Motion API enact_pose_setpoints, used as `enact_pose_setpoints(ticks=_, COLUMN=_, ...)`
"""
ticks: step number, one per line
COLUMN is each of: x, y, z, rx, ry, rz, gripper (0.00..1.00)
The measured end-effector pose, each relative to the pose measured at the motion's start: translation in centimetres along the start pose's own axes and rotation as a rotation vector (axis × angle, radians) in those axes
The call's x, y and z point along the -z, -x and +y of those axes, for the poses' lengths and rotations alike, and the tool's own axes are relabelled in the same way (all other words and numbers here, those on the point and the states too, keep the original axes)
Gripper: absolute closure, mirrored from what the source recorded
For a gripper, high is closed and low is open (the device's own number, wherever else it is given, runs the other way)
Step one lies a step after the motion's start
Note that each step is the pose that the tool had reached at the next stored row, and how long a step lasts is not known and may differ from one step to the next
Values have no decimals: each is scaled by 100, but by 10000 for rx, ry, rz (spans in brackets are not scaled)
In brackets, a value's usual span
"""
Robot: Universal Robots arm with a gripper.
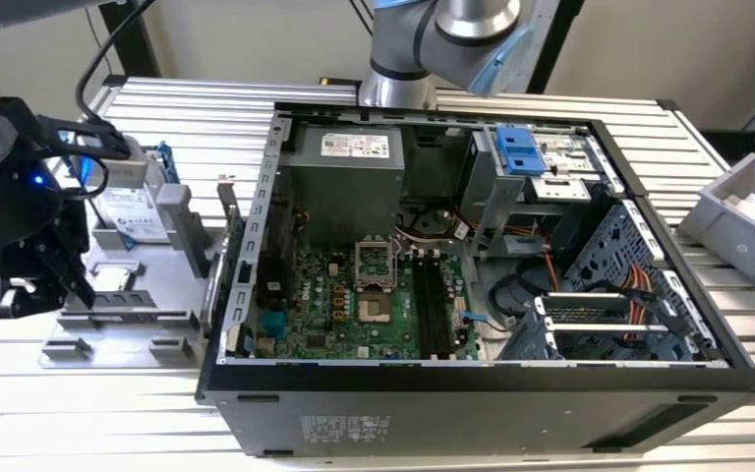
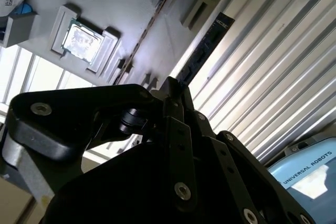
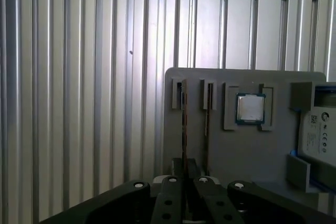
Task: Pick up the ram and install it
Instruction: 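Pick up the ram and move it above insertion slot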
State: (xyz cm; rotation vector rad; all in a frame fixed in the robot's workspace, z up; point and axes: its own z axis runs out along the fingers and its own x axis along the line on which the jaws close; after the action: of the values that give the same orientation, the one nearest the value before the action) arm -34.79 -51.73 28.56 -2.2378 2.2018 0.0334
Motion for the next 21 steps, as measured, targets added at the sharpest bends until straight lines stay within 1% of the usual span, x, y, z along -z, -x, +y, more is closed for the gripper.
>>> enact_pose_setpoints(ticks=21, x=155, y=2, z=2, rx=0, ry=0, rz=0, gripper=100)
